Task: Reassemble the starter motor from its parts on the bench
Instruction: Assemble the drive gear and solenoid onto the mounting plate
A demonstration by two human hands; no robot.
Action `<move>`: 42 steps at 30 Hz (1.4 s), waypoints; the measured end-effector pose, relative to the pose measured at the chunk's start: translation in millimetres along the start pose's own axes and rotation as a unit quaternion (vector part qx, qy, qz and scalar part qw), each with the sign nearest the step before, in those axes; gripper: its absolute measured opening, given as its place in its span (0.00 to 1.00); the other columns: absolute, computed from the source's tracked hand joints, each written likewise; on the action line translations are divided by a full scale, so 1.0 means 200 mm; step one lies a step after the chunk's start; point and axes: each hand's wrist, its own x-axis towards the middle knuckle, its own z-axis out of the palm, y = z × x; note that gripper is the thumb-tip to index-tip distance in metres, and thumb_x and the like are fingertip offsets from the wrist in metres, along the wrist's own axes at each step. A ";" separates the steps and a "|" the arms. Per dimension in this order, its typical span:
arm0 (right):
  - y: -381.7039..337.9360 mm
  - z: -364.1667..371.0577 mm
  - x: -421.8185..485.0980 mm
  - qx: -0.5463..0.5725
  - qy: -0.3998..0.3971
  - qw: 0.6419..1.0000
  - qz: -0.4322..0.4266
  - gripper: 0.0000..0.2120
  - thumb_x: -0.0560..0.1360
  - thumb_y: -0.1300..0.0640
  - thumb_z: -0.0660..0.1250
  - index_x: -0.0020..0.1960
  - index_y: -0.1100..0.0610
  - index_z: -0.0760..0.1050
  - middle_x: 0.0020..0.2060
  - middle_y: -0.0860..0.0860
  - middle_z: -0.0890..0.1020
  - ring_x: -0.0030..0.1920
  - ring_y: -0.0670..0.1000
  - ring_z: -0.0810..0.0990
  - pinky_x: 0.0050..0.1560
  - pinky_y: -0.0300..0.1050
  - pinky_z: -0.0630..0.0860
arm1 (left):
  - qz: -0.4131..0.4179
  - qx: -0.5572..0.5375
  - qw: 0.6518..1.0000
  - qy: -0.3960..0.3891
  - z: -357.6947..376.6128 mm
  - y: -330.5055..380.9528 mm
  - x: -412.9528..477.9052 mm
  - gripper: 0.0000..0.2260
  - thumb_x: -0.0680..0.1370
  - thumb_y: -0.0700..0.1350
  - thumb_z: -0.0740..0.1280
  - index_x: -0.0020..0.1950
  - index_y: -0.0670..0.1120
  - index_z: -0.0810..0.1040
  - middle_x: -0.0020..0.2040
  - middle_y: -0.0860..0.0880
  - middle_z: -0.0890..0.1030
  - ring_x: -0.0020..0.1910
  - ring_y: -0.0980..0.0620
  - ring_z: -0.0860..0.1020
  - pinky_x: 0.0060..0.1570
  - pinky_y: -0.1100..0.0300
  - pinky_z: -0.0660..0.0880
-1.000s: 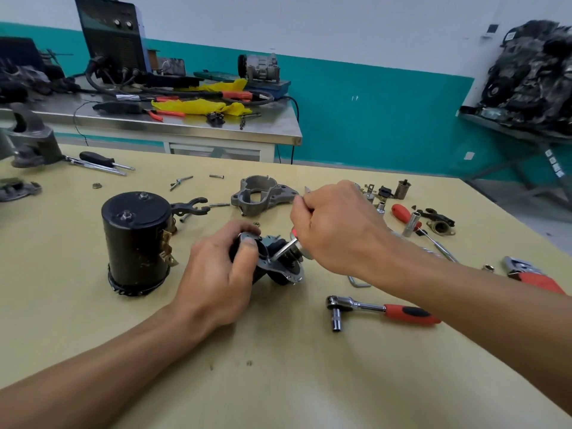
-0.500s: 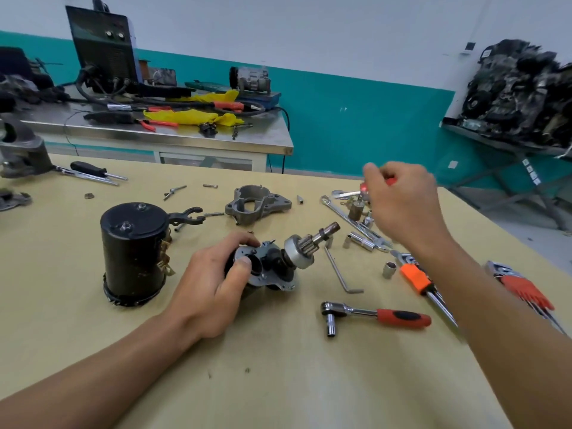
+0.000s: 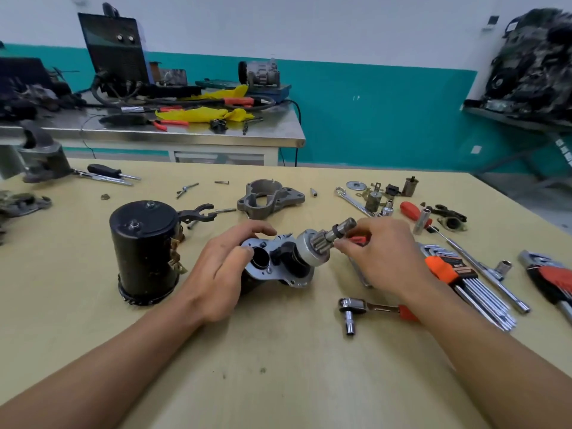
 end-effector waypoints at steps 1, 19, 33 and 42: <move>-0.01 0.00 -0.01 0.000 -0.016 1.000 0.002 0.09 0.73 0.48 0.74 0.50 0.52 0.86 0.43 0.48 0.85 0.44 0.48 0.81 0.47 0.48 0.78 | 0.007 -0.004 1.000 -0.004 0.00 0.00 0.00 0.18 0.74 0.44 0.54 0.58 0.47 0.79 0.52 0.51 0.82 0.54 0.53 0.79 0.51 0.61 0.73; -0.17 -0.25 -0.17 -0.172 -0.359 0.913 -0.086 0.14 0.74 0.51 0.72 0.59 0.43 0.80 0.50 0.44 0.80 0.47 0.45 0.79 0.47 0.43 0.78 | -0.012 0.085 0.989 0.119 0.01 0.00 0.02 0.09 0.78 0.50 0.59 0.51 0.55 0.79 0.46 0.62 0.80 0.46 0.59 0.78 0.41 0.69 0.72; 0.04 -0.35 -0.05 0.131 -0.038 0.985 0.102 0.03 0.71 0.56 0.76 0.39 0.52 0.84 0.29 0.49 0.81 0.27 0.44 0.79 0.30 0.43 0.78 | 0.078 0.342 0.930 -0.109 0.03 0.10 -0.07 0.33 0.69 0.74 0.63 0.70 0.64 0.64 0.57 0.62 0.77 0.54 0.52 0.76 0.54 0.56 0.73; -0.03 -0.22 -0.07 0.188 0.047 0.975 0.110 0.06 0.66 0.59 0.79 0.33 0.56 0.83 0.30 0.57 0.83 0.27 0.53 0.75 0.33 0.56 0.79 | 0.017 0.238 0.970 -0.051 0.07 0.33 0.14 0.26 0.72 0.73 0.61 0.60 0.58 0.77 0.56 0.63 0.75 0.56 0.63 0.74 0.53 0.61 0.71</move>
